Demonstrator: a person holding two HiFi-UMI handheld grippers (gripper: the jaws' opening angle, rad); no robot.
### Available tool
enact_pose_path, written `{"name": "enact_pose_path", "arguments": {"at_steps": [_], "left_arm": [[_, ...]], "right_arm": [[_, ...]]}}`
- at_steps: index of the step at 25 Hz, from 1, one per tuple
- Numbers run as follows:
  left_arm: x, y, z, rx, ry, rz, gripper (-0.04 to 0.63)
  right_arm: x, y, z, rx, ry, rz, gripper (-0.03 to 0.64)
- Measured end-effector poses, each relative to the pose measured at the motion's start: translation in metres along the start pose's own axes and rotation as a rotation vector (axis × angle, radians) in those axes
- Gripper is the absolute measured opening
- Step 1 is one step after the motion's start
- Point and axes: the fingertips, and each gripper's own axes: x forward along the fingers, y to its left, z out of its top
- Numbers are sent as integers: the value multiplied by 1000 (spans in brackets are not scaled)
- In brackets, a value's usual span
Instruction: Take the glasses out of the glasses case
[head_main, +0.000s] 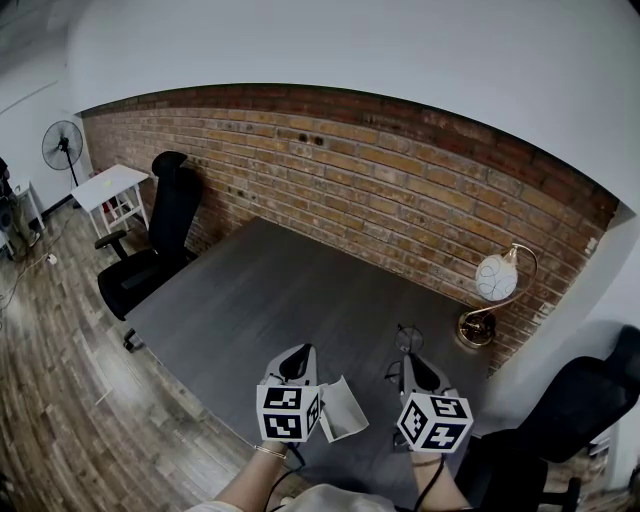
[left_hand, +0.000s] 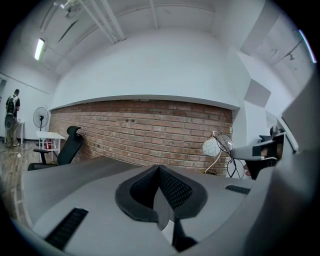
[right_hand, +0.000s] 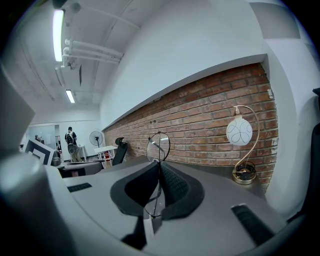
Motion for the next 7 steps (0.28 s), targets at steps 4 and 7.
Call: {"name": "enact_pose_path", "arguments": {"at_steps": [4,7], "left_arm": [[1,-1,-1,-1,3,0,17],[2,-3,-2,0,4,-1,17]], "right_arm": [[0,-1,-1,1,4,-1,40],[0,-3,-1,2,5,-1,40]]}}
